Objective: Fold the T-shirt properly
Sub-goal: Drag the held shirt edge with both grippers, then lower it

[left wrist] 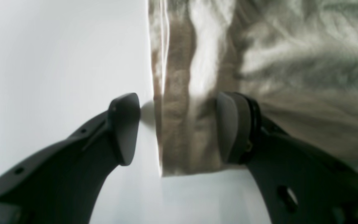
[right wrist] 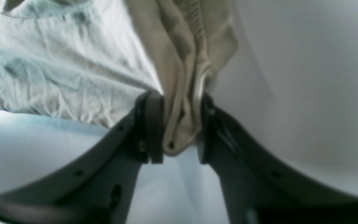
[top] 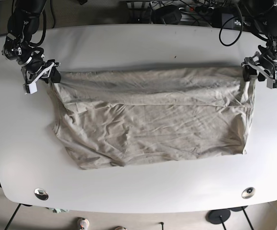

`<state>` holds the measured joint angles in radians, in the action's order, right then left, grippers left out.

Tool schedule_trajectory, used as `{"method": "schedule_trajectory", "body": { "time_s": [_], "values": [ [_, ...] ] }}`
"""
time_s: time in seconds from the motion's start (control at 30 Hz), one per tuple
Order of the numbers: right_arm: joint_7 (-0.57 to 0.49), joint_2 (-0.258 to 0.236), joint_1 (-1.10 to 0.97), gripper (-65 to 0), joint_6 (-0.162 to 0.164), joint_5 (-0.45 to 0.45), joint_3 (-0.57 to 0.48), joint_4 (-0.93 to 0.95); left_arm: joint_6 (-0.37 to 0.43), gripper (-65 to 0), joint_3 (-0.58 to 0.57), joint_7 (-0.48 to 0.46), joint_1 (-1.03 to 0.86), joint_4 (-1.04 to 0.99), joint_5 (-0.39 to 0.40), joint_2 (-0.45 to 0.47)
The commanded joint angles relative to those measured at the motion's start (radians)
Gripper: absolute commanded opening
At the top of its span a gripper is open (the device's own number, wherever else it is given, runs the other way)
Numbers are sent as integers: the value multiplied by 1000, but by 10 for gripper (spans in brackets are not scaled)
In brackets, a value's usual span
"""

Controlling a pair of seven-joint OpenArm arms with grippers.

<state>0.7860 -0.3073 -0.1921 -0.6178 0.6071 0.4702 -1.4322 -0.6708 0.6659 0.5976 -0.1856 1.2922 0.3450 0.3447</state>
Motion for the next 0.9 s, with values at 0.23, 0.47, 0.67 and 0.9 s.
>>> {"method": "schedule_trajectory", "body": {
  "time_s": [0.23,0.47,0.67,0.9],
  "values": [
    [-12,-16,-2,-629,-1,12,6,-41,-19,-631,-34,32,-10,5,-8,15],
    [-7,-13,-174,-629,0,14,46,-193,-27,-633,-4,169,-99,143,-7,43],
    [-13,-2,-413,-629,-1,23,92,-285,-27,-633,31,215,-252,303,-7,41],
    [-7,41,-476,-553,-35,18,144,-331,-27,-621,56,218,-275,329,-7,41]
  ]
}}
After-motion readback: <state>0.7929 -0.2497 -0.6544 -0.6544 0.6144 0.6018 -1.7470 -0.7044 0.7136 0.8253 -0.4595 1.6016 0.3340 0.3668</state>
